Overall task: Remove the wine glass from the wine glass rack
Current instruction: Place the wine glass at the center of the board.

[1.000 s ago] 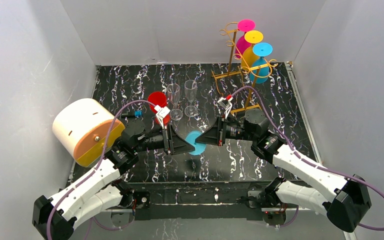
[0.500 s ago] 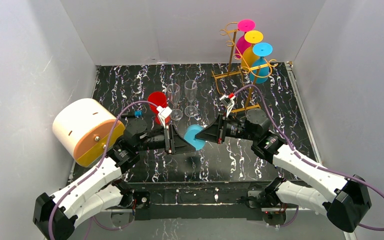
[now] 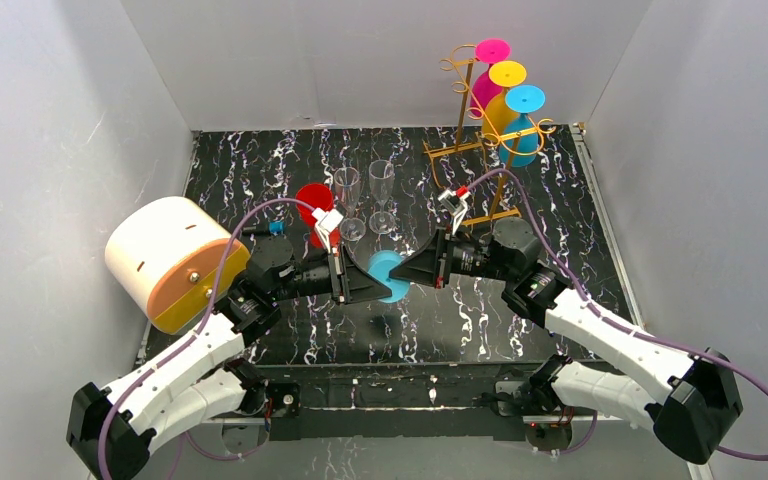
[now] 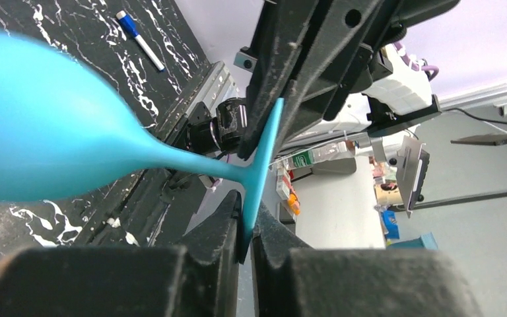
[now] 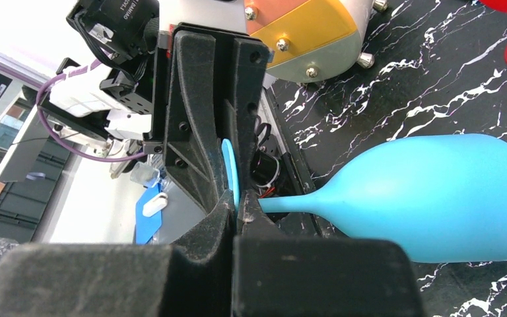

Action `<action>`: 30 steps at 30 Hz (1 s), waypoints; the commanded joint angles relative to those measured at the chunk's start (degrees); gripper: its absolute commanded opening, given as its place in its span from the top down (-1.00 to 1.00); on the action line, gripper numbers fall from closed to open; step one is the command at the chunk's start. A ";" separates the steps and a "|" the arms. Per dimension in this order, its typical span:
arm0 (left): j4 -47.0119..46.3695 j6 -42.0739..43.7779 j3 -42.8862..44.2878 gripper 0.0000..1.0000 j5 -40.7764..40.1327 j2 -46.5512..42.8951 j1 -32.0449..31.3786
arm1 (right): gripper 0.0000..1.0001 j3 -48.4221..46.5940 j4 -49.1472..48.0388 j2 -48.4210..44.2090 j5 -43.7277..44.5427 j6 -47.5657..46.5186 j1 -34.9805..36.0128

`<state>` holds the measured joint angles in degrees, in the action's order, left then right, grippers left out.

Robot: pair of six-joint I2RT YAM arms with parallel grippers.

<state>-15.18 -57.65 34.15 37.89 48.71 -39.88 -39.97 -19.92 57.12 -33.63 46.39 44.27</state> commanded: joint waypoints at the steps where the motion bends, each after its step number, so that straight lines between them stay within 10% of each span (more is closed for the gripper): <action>1: -0.10 1.99 2.09 1.00 -0.07 -0.67 -0.20 | 0.96 -1.21 -3.35 -0.17 -1.70 1.23 0.35; 7: 4.22 7.96 2.00 1.00 0.41 -3.79 -0.20 | 0.13 -4.49 6.25 -3.09 1.61 -2.18 0.44; 14: 10.05 21.08 3.32 1.00 2.40 -7.62 -0.20 | -0.39 -8.92 21.41 -7.67 17.94 -5.96 0.29; 30: 21.79 58.82 5.19 1.00 16.27 -17.01 -0.16 | -0.62 -13.96 20.92 -1.37 5.50 -0.01 -6.45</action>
<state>1.65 -9.19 38.22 50.72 33.39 -39.88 -49.58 6.20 54.63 -20.34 44.18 41.76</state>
